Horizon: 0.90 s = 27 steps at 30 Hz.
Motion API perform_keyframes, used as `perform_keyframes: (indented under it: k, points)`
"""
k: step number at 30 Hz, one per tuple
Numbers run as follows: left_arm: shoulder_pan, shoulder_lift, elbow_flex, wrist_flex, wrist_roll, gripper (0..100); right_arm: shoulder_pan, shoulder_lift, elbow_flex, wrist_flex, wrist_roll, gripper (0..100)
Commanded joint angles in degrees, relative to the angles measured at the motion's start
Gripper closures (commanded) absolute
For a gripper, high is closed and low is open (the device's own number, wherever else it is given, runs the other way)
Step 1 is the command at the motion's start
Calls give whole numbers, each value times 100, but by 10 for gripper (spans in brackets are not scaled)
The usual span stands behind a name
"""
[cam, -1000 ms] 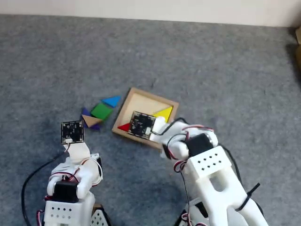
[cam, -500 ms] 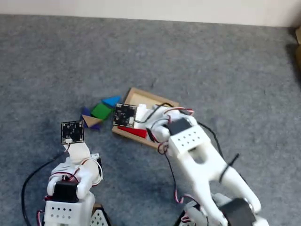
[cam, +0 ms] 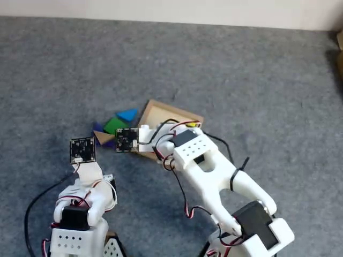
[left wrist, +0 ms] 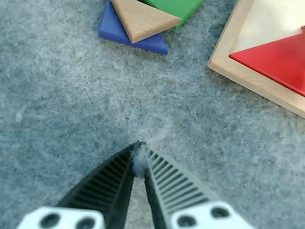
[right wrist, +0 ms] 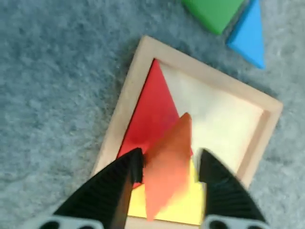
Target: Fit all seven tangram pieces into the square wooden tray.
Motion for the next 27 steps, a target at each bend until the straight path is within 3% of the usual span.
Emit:
perform_keyframes:
  k: [1, 8, 14, 19, 27]
  points:
    - [-40, -22, 110, 26, -35, 995, -75, -75, -330, -110, 9, 734]
    - [-40, -22, 110, 26, -35, 995, -22, -347, -374, -101, -835, 762]
    - [-40, -22, 110, 26, -35, 995, 259, -1314, -312, 40, -2391, 998]
    - [-40, -22, 110, 26, -35, 995, 690, -1376, -365, 848, -3807, 994]
    - [-40, -22, 110, 26, -35, 995, 936, -435, -374, 875, -4457, 994]
